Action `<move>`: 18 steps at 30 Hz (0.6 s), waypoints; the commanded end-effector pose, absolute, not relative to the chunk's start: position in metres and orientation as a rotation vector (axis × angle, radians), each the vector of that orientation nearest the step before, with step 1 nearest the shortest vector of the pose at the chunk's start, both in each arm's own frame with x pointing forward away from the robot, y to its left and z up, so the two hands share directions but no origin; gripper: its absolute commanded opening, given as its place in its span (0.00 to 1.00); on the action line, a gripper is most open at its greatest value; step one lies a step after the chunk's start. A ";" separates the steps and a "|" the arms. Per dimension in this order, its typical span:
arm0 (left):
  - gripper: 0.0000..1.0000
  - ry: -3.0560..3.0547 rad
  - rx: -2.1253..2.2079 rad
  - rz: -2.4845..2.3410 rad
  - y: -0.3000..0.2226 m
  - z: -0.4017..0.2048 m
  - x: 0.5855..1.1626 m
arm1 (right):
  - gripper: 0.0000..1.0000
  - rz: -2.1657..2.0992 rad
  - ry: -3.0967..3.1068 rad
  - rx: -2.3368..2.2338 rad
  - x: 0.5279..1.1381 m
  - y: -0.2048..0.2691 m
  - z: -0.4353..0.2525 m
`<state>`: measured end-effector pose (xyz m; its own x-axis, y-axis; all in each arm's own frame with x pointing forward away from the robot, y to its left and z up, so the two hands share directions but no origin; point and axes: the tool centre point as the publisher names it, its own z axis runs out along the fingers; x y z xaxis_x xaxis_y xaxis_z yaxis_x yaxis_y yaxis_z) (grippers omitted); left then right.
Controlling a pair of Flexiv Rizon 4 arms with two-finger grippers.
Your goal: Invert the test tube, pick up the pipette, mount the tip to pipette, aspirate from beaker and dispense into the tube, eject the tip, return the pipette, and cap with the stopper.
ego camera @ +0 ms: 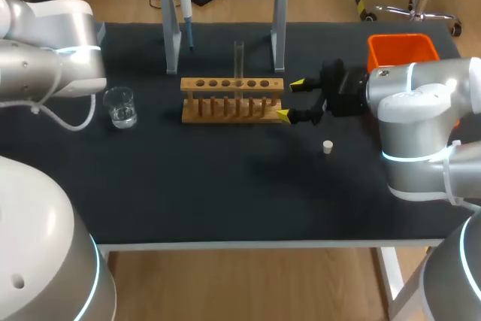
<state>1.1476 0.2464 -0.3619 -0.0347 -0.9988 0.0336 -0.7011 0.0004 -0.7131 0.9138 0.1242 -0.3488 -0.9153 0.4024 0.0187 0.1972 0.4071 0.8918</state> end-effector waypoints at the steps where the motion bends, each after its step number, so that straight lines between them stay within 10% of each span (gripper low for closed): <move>1: 0.26 1.791 -1.756 -0.777 0.247 -0.362 1.152 | 1.00 1.519 2.465 0.531 0.914 0.123 -0.349; 18: 0.18 1.802 -1.743 -0.769 0.247 -0.365 1.157 | 1.00 1.519 2.465 0.531 0.914 0.123 -0.349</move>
<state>1.1519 0.2469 -0.3631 -0.0421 -0.9988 0.0232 -0.7000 0.0129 -0.7140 0.9138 0.1242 -0.3488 -0.9153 0.4024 0.0187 0.1972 0.4071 0.8918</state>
